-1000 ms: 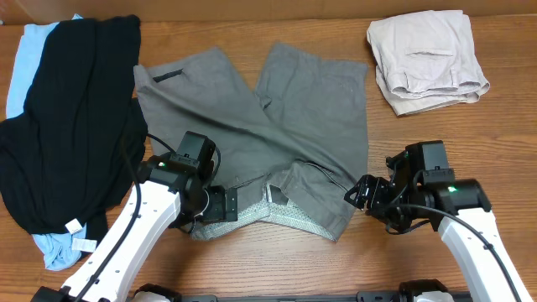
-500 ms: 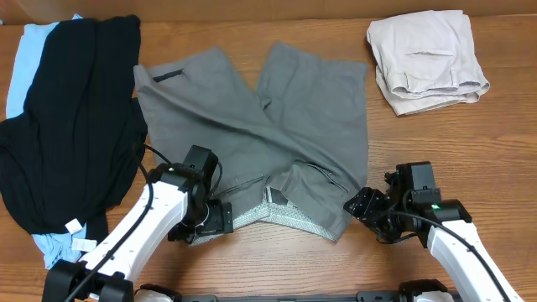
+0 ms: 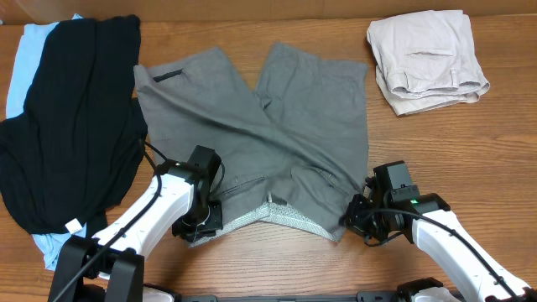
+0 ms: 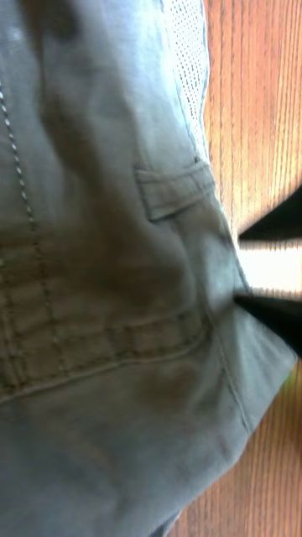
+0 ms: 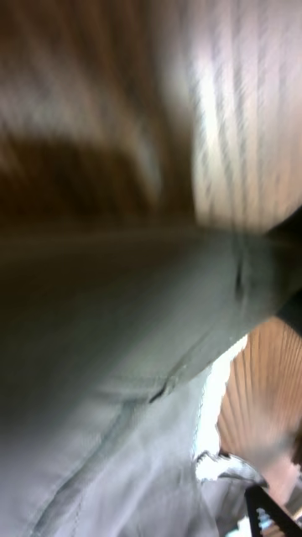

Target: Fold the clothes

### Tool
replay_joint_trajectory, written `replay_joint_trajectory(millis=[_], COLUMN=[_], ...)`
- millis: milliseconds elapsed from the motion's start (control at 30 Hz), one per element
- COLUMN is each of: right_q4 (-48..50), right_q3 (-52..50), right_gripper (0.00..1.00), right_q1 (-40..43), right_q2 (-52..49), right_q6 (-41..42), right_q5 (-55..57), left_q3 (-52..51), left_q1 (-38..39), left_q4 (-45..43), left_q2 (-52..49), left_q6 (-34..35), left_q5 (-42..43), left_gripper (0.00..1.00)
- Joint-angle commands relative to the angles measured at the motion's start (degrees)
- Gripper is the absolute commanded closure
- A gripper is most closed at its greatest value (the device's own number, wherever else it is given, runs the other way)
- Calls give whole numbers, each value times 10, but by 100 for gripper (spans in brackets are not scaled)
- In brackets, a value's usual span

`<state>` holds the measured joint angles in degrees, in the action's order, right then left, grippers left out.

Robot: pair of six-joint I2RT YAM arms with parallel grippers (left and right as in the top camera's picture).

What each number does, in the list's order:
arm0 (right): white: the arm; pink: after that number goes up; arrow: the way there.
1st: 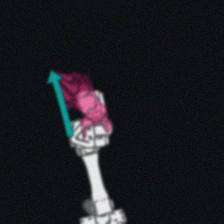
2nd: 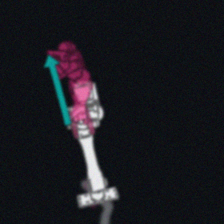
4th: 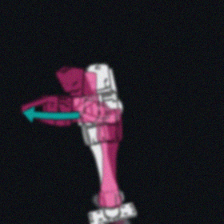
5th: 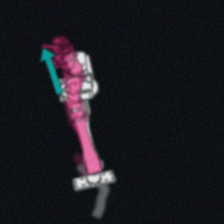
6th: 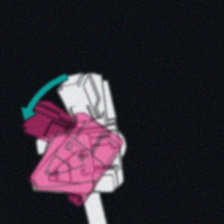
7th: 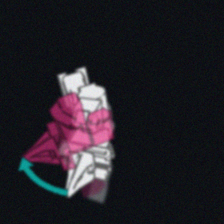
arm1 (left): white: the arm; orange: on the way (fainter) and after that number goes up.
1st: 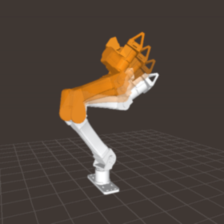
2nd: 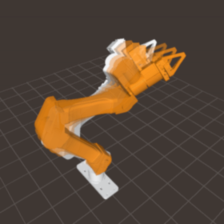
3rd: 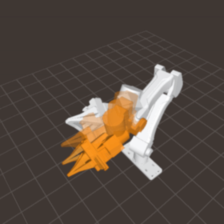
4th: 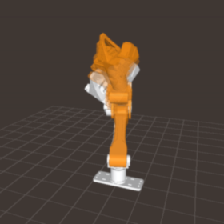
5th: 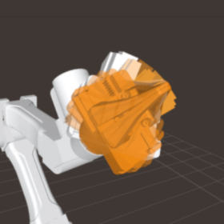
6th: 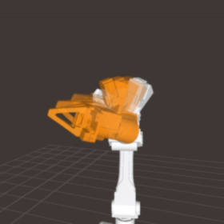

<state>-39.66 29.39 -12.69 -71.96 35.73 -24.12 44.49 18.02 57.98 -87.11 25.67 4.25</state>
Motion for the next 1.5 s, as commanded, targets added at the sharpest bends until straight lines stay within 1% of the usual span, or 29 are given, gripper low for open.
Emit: replay_joint_trajectory(millis=[0, 100, 300, 367, 400, 567, 600, 633, 667, 700, 767, 800, 833, 900, 1033, 1200, 1267, 1333, 1400, 1467], right_q4=[-16, -68, -200, -244, -263, -301, -301, -298, -292, -285, -268, -261, -253, -235, -201, -207, -214, -215, -208, -190], right_q3=[-3, 10, 67, 94, 107, 135, 135, 135, 135, 135, 135, 135, 135, 135, 142, 212, 255, 296, 336, 366], right_gripper=[96, 96, 96, 91, 82, 70, 68, 66, 65, 62, 59, 59, 58, 57, 57, 55, 49, 34, 22, 14], right_q1=[22, 66, 119, 124, 124, 124, 124, 124, 124, 124, 124, 124, 124, 124, 124, 124, 124, 124, 124, 124], right_q2=[2, 7, 9, 9, 9, 9, 9, 9, 9, 9, 9, 9, 9, 9, 9, 9, 9, 9, 9, 9], right_q6=[7, -19, -116, -134, -138, -137, -137, -137, -137, -136, -130, -127, -121, -117, -117, -145, -162, -172, -184, -184], right_q5=[26, 26, -10, -18, -26, -25, -23, -21, -21, -21, -21, -21, -21, -26, -44, -45, -45, -44, -38, -14], left_q3=[-4, -5, -5, -5, -5, -3, -2, 1, 3, 7, 12, 12, 12, 12, 27, 124, 175, 226, 274, 313], left_q1=[-1, -5, -22, -26, -30, -43, -44, -46, -46, -46, -46, -46, -46, -46, -46, -46, -46, -46, -46, -46], left_q4=[-2, -1, 2, 5, 6, 7, 6, 5, 2, -2, -14, -19, -25, -36, -40, 6, 24, 38, 46, 48], left_q2=[-4, -4, -5, -5, -5, -5, -5, -5, -5, -5, -5, -5, -5, -5, -5, -5, -5, -5, -5, -5], left_q6=[3, 3, 1, 1, 0, -19, -22, -27, -31, -34, -34, -34, -34, -43, -65, -100, -121, -139, -152, -162], left_q5=[-4, -4, -9, -18, -19, -17, -17, -17, -17, -17, -17, -16, -16, -7, 5, 13, 13, 11, 11, 11], left_gripper=[95, 96, 96, 96, 96, 96, 93, 88, 81, 72, 63, 55, 50, 47, 46, 40, 35, 27, 18, 15])
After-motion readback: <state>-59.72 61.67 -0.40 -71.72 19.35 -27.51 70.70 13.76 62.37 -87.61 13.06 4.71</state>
